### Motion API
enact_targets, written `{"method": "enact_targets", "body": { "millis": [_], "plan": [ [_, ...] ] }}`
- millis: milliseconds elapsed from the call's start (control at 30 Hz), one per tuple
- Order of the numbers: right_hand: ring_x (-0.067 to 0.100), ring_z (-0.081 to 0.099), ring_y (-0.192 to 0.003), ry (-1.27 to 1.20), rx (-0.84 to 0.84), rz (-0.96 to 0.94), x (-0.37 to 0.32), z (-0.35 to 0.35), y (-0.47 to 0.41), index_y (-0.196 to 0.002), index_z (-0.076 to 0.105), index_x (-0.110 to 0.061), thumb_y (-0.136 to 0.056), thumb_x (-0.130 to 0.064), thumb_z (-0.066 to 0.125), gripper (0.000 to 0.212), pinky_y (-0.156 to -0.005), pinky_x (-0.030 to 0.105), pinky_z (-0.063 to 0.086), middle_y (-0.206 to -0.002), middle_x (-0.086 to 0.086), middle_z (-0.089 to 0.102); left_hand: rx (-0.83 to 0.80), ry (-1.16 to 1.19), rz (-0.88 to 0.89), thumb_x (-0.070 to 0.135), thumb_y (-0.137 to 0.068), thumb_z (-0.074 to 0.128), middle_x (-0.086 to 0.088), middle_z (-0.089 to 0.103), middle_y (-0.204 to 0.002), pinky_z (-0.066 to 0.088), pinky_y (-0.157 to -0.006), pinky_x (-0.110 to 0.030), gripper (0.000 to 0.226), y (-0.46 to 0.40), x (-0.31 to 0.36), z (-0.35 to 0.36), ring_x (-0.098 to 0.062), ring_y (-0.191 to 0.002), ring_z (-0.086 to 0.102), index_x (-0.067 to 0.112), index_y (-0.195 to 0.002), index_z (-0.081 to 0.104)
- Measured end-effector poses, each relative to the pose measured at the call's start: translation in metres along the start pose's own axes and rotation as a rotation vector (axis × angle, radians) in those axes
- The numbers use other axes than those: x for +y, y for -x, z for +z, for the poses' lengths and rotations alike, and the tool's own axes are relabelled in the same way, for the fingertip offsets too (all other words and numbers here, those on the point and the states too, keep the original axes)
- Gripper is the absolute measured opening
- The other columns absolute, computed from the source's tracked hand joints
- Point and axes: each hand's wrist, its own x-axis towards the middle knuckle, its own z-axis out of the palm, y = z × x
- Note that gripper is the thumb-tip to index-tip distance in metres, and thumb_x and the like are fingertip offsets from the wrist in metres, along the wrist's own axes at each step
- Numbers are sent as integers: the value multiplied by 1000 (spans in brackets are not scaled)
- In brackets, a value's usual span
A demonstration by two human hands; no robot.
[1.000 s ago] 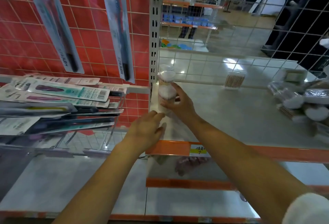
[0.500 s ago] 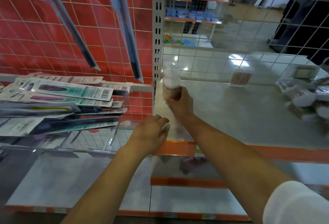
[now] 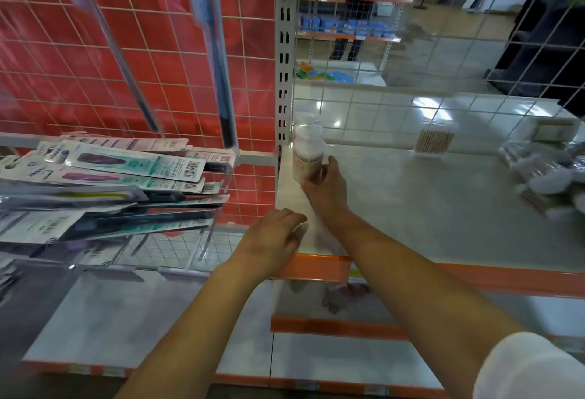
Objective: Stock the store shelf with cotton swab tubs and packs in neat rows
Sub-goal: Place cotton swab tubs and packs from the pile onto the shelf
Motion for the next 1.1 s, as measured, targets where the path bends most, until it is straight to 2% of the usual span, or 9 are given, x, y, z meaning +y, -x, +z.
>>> {"method": "enact_targets", "body": {
  "millis": [67,133,233,333,433,567,633,767,1100],
  "plan": [
    [28,46,-125,29,-27,53,-1,-5,5,-144,25,-6,-85,-23,64,72,-100,34,42,-139,14,45,-32,-9,-7,31,-97,42,2,53,-127,37,-94,-28,37,0,0,-3,-16,-114,46,20,-132,48],
    [27,38,-131,111,-66,24,2,-15,17,-144,25,-7,-87,-12,58,66,-107,35,33,-145,12,38,-29,-30,-25,32,-97,43,1,54,-126,38,-94,-32,38,-2,0,-4,-18,-114,47,20,-133,46],
    [26,46,-125,259,-129,-142,7,-37,38,-136,42,-8,-89,-7,49,47,-103,31,35,-137,10,48,69,-50,-85,35,-97,40,-2,55,-123,40,-92,-32,40,-9,5,-2,-20,-111,50,18,-133,46],
    [22,42,-127,448,-183,-198,8,-60,48,-140,37,-14,-94,-11,41,46,-105,32,33,-141,6,44,88,-58,-162,33,-97,41,-4,50,-130,37,-95,-33,41,-17,20,2,-23,-118,45,17,-135,43],
    [22,38,-129,538,-217,-211,13,-82,53,-142,33,-17,-95,-13,38,47,-106,33,31,-144,4,41,133,-41,-127,32,-92,44,-13,51,-129,38,-93,-37,47,-24,36,10,-32,-116,45,10,-133,46],
    [22,38,-129,580,-225,-200,21,-112,59,-142,32,-18,-95,-13,38,48,-104,31,33,-144,4,40,79,-88,-104,31,-95,42,-11,39,-142,29,-103,-34,49,-34,66,21,-29,-128,36,14,-140,36],
    [22,40,-128,587,-209,-189,26,-127,62,-142,33,-19,-95,-13,37,47,-103,31,34,-143,4,42,98,-51,-48,26,-92,47,-13,47,-136,34,-99,-37,46,-38,82,25,-33,-122,42,10,-135,44],
    [21,41,-127,576,-160,-191,41,-157,70,-142,33,-18,-96,-13,37,47,-103,29,33,-141,4,44,53,-66,-1,39,-86,31,-13,48,-134,34,-98,-39,58,-45,116,35,-33,-122,42,11,-134,45],
    [25,48,-118,547,-87,-182,87,-234,72,-139,38,-15,-92,-11,43,47,-95,32,39,-130,9,53,-13,-94,87,27,-93,47,-6,44,-138,34,-97,-33,48,-68,193,67,-25,-123,39,16,-139,38]
  ]
}}
